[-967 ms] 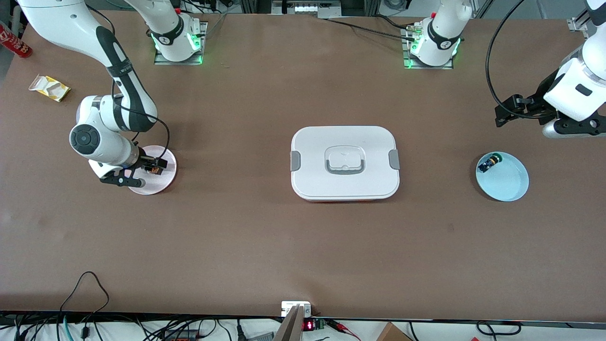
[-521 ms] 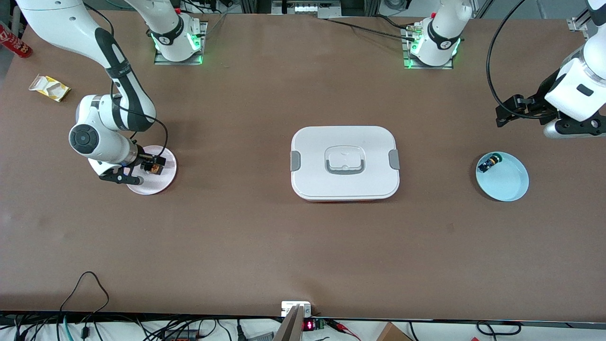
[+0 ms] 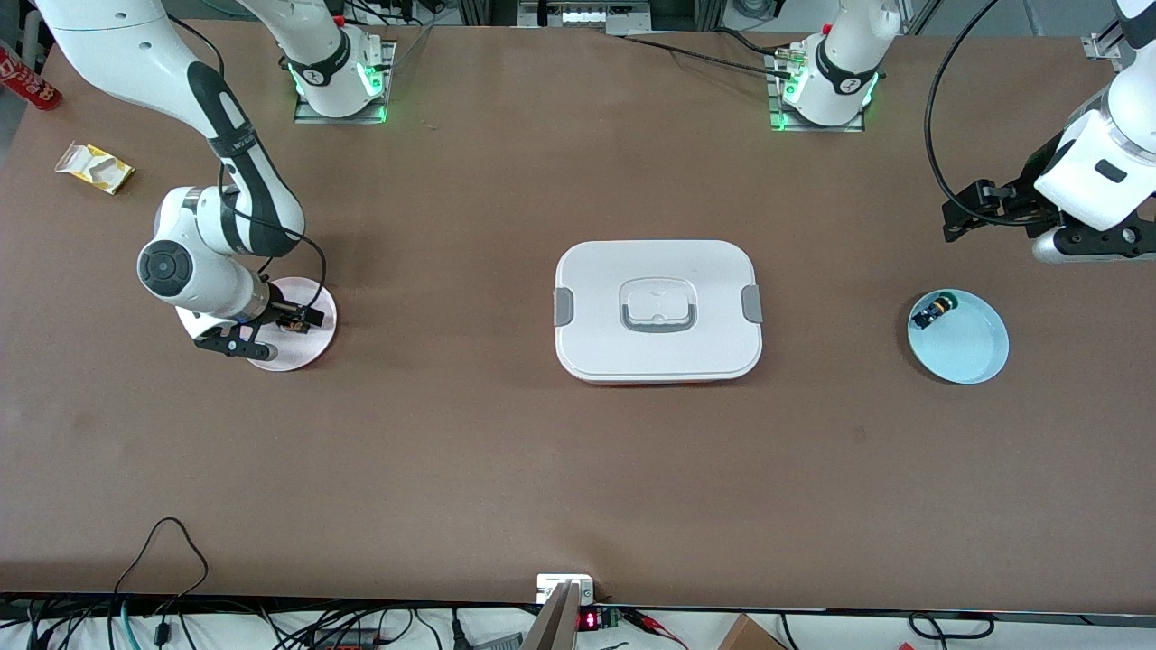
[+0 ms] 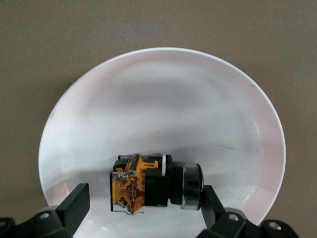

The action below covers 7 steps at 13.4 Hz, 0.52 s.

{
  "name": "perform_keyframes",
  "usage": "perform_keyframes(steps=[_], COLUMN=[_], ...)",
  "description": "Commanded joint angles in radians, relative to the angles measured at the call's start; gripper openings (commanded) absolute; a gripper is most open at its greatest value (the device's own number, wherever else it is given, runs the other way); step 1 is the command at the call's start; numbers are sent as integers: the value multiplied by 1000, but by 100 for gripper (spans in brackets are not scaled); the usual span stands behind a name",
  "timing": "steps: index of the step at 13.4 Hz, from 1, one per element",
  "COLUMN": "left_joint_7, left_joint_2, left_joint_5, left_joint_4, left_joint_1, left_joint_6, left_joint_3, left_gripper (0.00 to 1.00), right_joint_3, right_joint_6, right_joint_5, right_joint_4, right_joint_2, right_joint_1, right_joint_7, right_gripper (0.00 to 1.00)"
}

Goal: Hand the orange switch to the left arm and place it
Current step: 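Lower the right gripper and close it on the orange switch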

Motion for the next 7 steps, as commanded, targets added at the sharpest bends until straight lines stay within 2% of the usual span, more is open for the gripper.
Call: perform_keyframes(steps=[1,5,6,7], left_joint_7=[-8,-8,-8,-8], left_joint_2=[17,17,17,17], left_joint_5=[19,19,19,19], left_joint_4=[34,34,34,34], left_joint_1=[-7,-7,-7,-7], left_joint_6=[-18,-18,-18,-18], left_joint_3=[0,0,0,0], left_gripper=[100,100,100,100], right_joint_3=[-1,-3,-3,-3], right_joint_6=[8,-3,-6,-12], right_joint_5=[13,1,1,1], right_joint_4=[11,5,5,5], right_joint_2=[19,19,19,17], right_joint_1=[1,-1,-3,-4], right_joint_7=[-4,-11,-27,-45], right_gripper=[100,100,89,65])
